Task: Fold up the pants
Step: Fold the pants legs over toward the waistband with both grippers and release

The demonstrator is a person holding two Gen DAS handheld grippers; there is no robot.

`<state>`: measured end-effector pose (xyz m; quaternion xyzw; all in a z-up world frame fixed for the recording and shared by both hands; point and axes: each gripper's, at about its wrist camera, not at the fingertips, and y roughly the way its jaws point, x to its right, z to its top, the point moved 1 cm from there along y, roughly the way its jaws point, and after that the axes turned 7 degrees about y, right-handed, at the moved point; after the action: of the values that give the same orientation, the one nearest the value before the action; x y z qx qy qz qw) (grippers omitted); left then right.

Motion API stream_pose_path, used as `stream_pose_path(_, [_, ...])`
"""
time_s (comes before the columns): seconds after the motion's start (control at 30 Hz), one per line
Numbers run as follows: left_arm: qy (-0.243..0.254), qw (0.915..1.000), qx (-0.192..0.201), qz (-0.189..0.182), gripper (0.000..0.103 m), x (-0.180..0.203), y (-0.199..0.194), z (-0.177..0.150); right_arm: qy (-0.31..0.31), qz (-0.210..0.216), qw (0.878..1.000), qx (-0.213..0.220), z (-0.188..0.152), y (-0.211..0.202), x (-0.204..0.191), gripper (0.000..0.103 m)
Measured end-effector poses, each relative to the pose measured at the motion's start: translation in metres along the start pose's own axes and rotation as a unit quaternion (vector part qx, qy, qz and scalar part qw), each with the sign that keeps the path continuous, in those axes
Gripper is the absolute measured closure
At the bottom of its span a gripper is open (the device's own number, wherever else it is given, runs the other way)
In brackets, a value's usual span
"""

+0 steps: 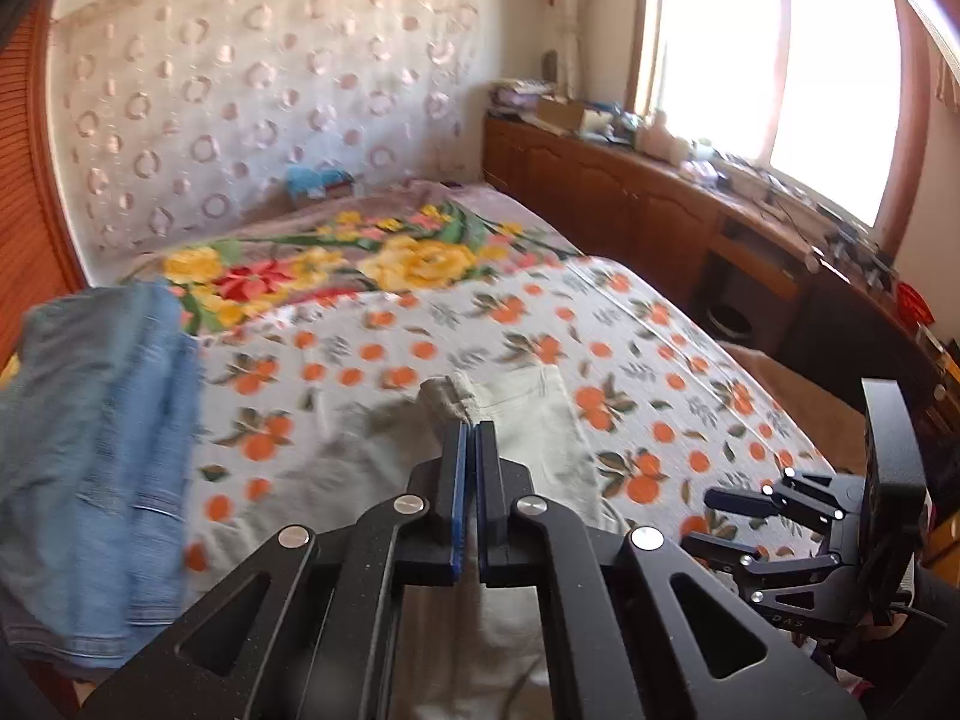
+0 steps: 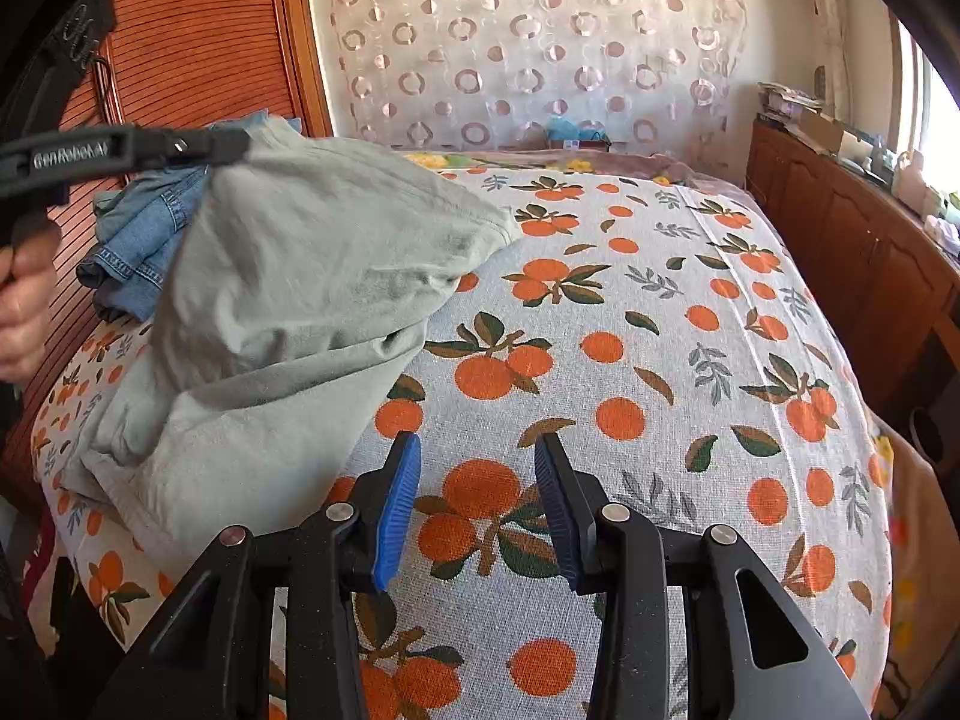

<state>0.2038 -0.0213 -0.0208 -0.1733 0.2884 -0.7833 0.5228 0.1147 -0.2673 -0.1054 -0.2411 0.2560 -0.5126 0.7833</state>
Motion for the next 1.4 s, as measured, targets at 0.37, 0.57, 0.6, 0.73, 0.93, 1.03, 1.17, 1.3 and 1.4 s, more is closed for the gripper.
stream_pose_path(0.37, [-0.055, 0.9944, 0.018, 0.089, 0.1, -0.078, -0.027, -0.008, -0.001, -0.001, 1.0, -0.004, 0.001, 0.002, 0.001, 0.062])
stream_pose_path(0.57, [-0.062, 0.9926, -0.012, 0.103, 0.1, -0.088, -0.005, -0.028, -0.001, -0.001, 1.0, -0.007, 0.001, 0.004, 0.001, 0.062])
stream_pose_path(0.6, [-0.061, 0.9927, -0.014, 0.103, 0.1, -0.086, -0.003, -0.031, -0.001, -0.001, 1.0, -0.007, 0.0, 0.004, 0.001, 0.062])
stream_pose_path(0.73, [-0.057, 0.9928, -0.02, 0.103, 0.1, -0.079, -0.003, -0.045, -0.002, -0.001, 1.0, -0.008, 0.001, 0.004, 0.0, 0.062])
stream_pose_path(0.93, [-0.06, 0.9943, -0.03, 0.083, 0.083, -0.068, -0.013, -0.064, -0.002, -0.001, 1.0, -0.008, 0.0, 0.005, 0.0, 0.062])
stream_pose_path(1.03, [-0.056, 0.995, -0.031, 0.076, 0.068, -0.059, -0.019, -0.076, -0.002, 0.0, 1.0, -0.009, 0.0, 0.005, 0.0, 0.062])
stream_pose_path(1.17, [-0.048, 0.9966, -0.029, 0.06, 0.054, -0.043, -0.028, -0.095, -0.002, -0.001, 1.0, -0.009, 0.001, 0.005, 0.001, 0.062])
stream_pose_path(1.3, [-0.047, 0.9971, -0.029, 0.052, 0.054, -0.028, -0.037, -0.109, -0.001, -0.002, 1.0, -0.009, 0.0, 0.005, 0.001, 0.062])
stream_pose_path(1.4, [-0.049, 0.9973, -0.029, 0.047, 0.054, -0.017, -0.046, -0.123, -0.001, -0.005, 1.0, -0.005, 0.0, 0.003, 0.0, 0.062])
